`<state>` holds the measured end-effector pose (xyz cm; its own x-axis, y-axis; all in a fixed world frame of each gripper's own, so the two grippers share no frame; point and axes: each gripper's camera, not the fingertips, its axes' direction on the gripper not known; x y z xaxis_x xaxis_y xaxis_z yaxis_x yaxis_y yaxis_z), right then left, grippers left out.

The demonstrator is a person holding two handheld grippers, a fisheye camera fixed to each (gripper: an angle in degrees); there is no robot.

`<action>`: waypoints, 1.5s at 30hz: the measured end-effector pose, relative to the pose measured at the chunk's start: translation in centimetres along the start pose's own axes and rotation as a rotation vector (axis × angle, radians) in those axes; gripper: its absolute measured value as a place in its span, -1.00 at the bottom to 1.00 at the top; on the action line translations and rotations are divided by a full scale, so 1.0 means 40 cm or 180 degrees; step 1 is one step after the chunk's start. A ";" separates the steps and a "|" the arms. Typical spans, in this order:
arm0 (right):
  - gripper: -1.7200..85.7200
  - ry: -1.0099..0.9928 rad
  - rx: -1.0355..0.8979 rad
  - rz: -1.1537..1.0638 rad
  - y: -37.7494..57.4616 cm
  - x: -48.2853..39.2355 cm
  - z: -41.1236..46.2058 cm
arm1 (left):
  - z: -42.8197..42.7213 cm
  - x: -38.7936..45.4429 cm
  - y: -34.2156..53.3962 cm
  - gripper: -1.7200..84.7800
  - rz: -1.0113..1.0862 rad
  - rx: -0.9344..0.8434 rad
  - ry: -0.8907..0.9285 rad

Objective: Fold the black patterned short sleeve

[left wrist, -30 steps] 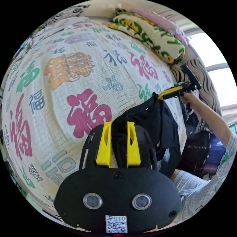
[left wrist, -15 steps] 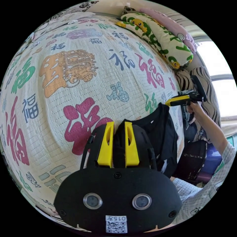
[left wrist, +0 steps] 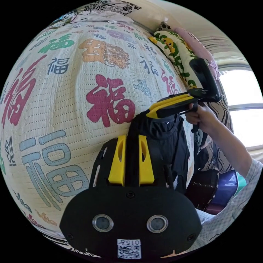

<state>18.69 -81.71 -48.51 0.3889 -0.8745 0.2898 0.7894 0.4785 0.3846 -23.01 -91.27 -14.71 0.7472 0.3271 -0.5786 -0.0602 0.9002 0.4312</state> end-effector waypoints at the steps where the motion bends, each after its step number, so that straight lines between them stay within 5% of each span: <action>1: -0.95 0.0010 -0.0002 0.0004 0.003 0.004 -0.006 | -0.001 -0.005 -0.001 -0.91 -0.0043 0.0055 0.0047; 9: -0.96 0.0166 0.0033 0.0042 0.029 0.008 -0.033 | 0.009 -0.014 -0.009 -0.96 -0.0152 0.0161 -0.0040; 14: -0.83 0.0291 0.0367 -0.0027 0.119 0.011 -0.109 | 0.006 0.020 -0.036 -0.77 -0.0009 0.0042 -0.0046; 18: -0.82 0.0450 0.0800 0.0415 0.316 0.094 -0.218 | -0.066 0.108 -0.073 -0.75 0.0358 0.0696 -0.0173; 22: -0.80 0.0485 0.0937 0.1031 0.479 0.178 -0.231 | 0.054 0.244 -0.199 -0.74 0.0993 0.0130 -0.0028; 31: -0.91 -0.0168 0.1097 0.1349 0.552 0.256 -0.159 | 0.366 0.425 -0.297 -0.78 0.1018 -0.0727 0.0094; 37: -0.97 -0.0053 0.1038 0.1295 0.594 0.261 -0.151 | 0.422 0.437 -0.293 -0.95 0.1011 -0.0873 0.0219; 45: -0.95 -0.0016 0.0988 0.1197 0.621 0.256 -0.140 | 0.425 0.475 -0.223 -0.92 0.1351 -0.0594 -0.0004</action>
<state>44.93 -79.22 -40.90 0.6172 -0.6364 0.4627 0.4154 0.7630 0.4953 3.00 -97.98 -17.78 0.6314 0.6777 -0.3770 -0.4790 0.7231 0.4977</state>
